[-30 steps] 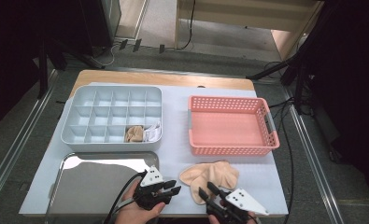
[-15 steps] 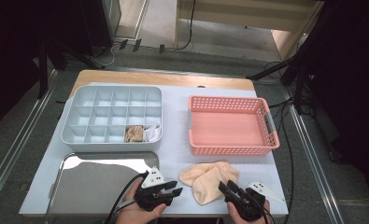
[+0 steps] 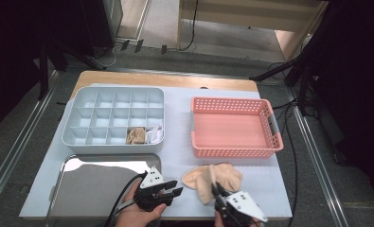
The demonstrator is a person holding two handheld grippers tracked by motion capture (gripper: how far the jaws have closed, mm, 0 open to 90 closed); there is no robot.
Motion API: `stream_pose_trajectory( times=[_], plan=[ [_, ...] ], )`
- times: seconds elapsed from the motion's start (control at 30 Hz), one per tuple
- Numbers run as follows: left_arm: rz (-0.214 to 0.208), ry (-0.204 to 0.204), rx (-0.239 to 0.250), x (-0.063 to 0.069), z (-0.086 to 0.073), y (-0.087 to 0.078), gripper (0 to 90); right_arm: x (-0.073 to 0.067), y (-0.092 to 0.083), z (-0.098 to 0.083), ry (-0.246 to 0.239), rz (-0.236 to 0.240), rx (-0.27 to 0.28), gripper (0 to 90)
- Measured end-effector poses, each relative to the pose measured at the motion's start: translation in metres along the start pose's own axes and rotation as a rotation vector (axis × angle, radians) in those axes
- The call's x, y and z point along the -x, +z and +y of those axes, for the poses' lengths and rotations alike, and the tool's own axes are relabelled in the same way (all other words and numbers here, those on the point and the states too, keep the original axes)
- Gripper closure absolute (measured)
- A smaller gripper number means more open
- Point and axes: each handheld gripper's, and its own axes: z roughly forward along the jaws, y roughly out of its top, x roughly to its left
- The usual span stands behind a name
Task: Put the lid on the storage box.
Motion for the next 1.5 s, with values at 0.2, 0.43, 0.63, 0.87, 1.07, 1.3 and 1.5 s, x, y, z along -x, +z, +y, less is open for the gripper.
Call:
stream_pose_trajectory(
  times=[0.2,0.43,0.63,0.87,1.07,1.3,1.5],
  plan=[
    [0.012,-0.017,-0.004,-0.005,0.0,0.0,66.2,-0.025,0.029,-0.011,-0.05,0.108,-0.136,74.7],
    [-0.004,-0.039,-0.005,-0.008,0.0,0.002,64.8,-0.021,0.029,-0.014,-0.023,0.194,-0.145,60.3],
    [0.006,-0.037,-0.01,-0.009,0.0,0.003,64.7,-0.01,0.01,-0.005,0.022,0.24,-0.038,59.7],
    [0.005,-0.036,-0.009,-0.008,-0.001,0.004,64.7,0.01,0.014,0.0,0.104,0.11,-0.029,60.4],
    [-0.003,-0.032,-0.006,-0.008,-0.001,0.003,64.7,0.001,0.023,-0.002,0.066,0.096,-0.044,79.1],
    [-0.001,-0.036,0.002,-0.009,0.0,0.001,64.7,0.014,0.005,0.008,0.113,0.096,0.041,86.1],
    [-0.005,-0.033,0.006,-0.007,0.0,0.003,64.7,0.058,-0.013,0.006,0.209,0.002,0.073,85.8]
  ],
)
